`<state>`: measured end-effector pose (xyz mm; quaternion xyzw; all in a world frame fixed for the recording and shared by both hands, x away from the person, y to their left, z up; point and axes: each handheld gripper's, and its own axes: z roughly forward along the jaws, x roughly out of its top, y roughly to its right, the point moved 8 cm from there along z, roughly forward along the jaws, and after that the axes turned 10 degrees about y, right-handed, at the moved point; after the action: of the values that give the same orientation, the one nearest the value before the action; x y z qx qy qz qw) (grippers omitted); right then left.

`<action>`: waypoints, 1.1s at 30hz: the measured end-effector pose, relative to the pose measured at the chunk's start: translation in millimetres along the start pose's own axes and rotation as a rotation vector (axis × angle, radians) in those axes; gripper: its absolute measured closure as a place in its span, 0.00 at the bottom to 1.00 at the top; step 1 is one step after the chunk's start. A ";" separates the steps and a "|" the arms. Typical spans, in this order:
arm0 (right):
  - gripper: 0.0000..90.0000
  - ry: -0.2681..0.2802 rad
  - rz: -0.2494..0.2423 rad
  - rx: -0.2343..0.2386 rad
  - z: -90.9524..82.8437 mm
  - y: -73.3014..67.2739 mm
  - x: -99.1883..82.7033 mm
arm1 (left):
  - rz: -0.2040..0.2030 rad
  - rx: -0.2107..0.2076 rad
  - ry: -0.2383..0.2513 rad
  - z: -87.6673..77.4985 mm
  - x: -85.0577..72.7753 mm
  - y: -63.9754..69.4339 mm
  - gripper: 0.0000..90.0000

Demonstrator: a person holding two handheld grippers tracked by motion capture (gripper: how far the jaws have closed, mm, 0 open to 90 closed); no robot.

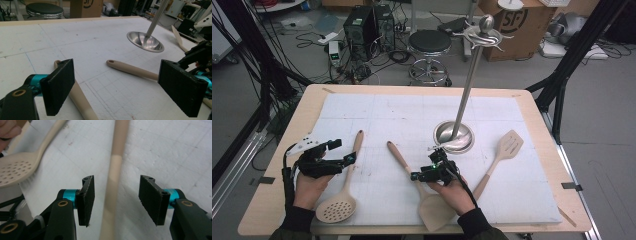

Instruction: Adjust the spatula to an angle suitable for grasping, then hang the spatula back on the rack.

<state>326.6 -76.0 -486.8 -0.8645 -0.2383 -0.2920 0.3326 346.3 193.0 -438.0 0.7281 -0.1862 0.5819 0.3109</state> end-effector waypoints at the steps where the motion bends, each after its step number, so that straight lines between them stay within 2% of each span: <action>1: 0.51 0.000 0.005 0.007 0.0 0.5 -0.8 | 0.002 -0.001 -0.006 0.4 -0.6 0.2 0.16; 5: 0.51 -0.020 0.006 0.026 -0.2 -5.8 -7.0 | 0.008 -0.002 -0.007 -1.0 0.0 2.5 0.16; 15: 0.52 -0.057 0.003 0.038 5.4 -11.9 -14.3 | 0.009 -0.005 -0.002 -1.8 1.6 5.1 0.16; 21: 0.56 -0.078 0.022 0.045 10.9 -14.7 -16.4 | 0.005 -0.012 0.003 -1.0 1.9 6.4 0.16; 25: 0.56 -0.081 0.004 0.035 13.6 -15.7 -16.1 | 0.008 -0.012 -0.003 -1.6 1.6 6.9 0.16; 30: 0.63 -0.081 -0.009 0.005 15.6 -15.0 -15.8 | 0.016 -0.015 -0.006 -2.7 1.5 9.2 0.16; 31: 0.65 -0.087 -0.030 -0.024 16.9 -15.9 -15.6 | 0.014 -0.013 -0.004 -2.9 1.5 9.3 0.16; 32: 0.65 -0.087 -0.030 -0.024 16.9 -15.9 -15.6 | 0.015 -0.013 -0.005 -3.2 1.4 9.2 0.16; 33: 0.66 -0.097 -0.021 -0.044 16.9 -17.2 -15.8 | 0.015 -0.012 -0.007 -3.5 1.1 9.3 0.16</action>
<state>310.6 -56.0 -500.1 -0.8821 -0.2570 -0.2583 0.2985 338.2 188.6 -434.3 0.7268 -0.1963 0.5806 0.3102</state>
